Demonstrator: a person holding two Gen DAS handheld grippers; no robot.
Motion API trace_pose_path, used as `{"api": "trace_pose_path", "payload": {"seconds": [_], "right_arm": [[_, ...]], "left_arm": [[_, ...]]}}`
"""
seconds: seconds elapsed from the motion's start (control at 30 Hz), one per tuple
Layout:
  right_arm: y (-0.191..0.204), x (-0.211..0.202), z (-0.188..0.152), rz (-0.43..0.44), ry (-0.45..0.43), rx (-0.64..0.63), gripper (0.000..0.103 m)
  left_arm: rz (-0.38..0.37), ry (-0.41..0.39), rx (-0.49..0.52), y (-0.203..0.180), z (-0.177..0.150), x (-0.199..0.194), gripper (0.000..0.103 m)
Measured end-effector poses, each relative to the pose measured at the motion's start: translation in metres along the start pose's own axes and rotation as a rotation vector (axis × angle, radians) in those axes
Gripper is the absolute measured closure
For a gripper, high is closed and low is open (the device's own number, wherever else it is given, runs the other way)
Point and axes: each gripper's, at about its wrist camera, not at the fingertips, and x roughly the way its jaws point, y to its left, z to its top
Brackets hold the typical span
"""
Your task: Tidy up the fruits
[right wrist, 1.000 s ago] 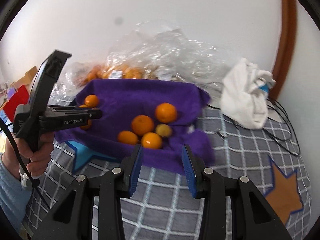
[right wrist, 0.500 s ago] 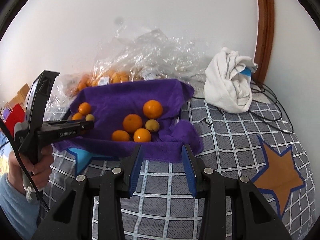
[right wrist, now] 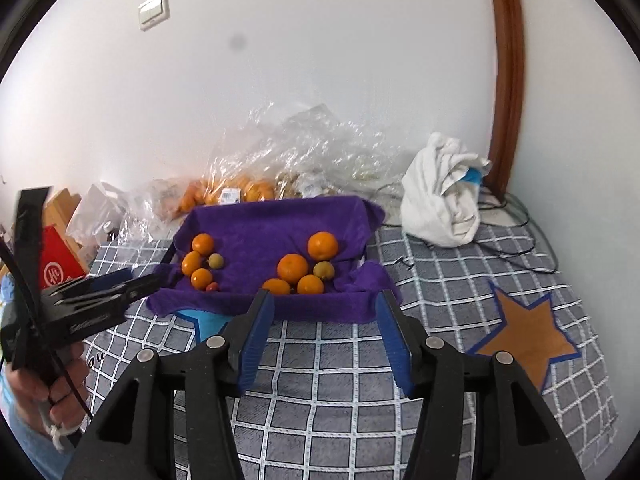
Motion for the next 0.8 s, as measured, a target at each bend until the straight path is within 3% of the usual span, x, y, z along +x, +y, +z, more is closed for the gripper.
{"api": "trace_pose_path", "payload": {"seconds": [0.17, 0.27, 0.37, 0.5, 0.8], "right_arm": [[-0.004, -0.021, -0.007, 0.011, 0.010, 0.029, 0.046], [-0.003, -0.038, -0.016, -0.010, -0.034, 0.012, 0.020], [-0.004, -0.059, -0.024, -0.018, -0.084, -0.013, 0.009], [-0.012, -0.079, -0.031, -0.038, -0.087, -0.012, 0.003], [-0.029, -0.095, -0.037, -0.059, -0.088, 0.032, 0.003]], "left_arm": [[0.023, -0.044, -0.018, -0.007, -0.010, -0.040, 0.036], [0.044, -0.079, -0.021, -0.012, -0.016, -0.061, 0.029], [0.068, -0.102, -0.010, -0.020, -0.022, -0.078, 0.023], [0.109, -0.125, -0.002, -0.032, -0.030, -0.093, 0.020], [0.121, -0.144, 0.027, -0.049, -0.035, -0.103, 0.016]]}}
